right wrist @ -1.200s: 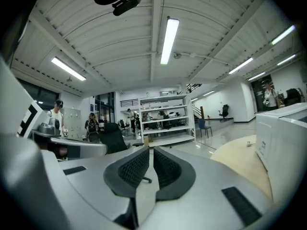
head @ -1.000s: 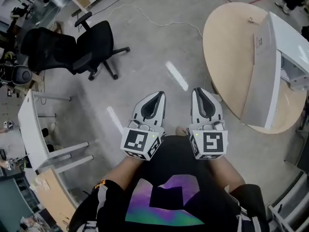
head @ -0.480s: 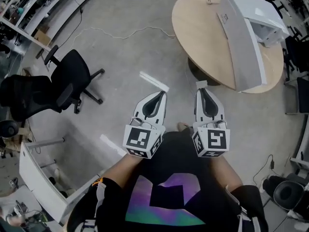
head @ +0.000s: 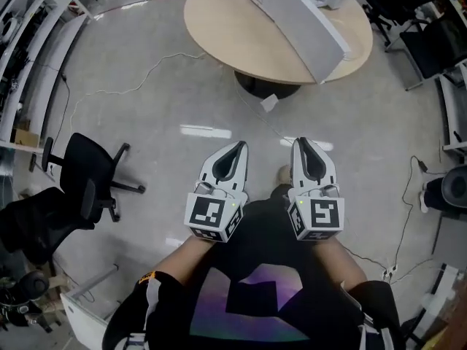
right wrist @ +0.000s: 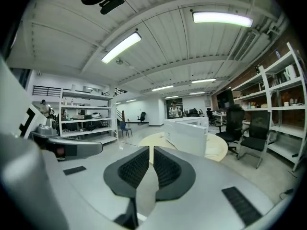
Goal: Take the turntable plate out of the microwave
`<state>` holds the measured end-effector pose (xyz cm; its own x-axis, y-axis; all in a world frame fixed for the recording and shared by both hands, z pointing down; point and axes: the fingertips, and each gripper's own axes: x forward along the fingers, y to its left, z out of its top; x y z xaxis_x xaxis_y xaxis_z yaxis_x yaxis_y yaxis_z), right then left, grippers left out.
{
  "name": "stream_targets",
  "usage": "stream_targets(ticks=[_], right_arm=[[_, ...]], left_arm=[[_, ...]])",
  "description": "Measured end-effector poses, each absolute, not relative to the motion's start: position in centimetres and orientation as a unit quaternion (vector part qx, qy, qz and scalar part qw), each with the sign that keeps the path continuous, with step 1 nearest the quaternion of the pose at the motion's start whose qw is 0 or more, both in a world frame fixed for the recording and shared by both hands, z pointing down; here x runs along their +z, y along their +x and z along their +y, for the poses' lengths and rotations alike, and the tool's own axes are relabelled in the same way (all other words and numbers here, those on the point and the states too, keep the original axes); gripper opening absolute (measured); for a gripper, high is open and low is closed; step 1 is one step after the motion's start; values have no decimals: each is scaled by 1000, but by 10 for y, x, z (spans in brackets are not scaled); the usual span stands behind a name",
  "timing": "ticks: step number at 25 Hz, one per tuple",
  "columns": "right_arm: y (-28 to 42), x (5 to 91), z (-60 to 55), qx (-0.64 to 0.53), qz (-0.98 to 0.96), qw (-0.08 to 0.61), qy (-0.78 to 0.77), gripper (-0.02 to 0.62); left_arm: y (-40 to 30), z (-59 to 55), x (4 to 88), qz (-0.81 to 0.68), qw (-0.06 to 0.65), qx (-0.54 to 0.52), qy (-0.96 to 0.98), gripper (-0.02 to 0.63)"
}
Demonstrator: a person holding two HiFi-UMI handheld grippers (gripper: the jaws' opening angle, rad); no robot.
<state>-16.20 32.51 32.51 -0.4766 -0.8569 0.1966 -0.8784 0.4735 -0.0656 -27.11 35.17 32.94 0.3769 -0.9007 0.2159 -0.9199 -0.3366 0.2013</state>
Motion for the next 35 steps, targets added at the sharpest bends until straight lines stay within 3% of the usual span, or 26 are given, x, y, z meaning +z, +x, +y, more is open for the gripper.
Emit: stream_targets(ticks=[17, 35], right_arm=[[8, 305, 379, 64, -777, 55, 624, 41], [32, 313, 400, 67, -757, 53, 647, 17]], left_arm=[[-110, 370, 306, -453, 104, 40, 884, 46], [-82, 378, 310, -427, 85, 52, 899, 46]])
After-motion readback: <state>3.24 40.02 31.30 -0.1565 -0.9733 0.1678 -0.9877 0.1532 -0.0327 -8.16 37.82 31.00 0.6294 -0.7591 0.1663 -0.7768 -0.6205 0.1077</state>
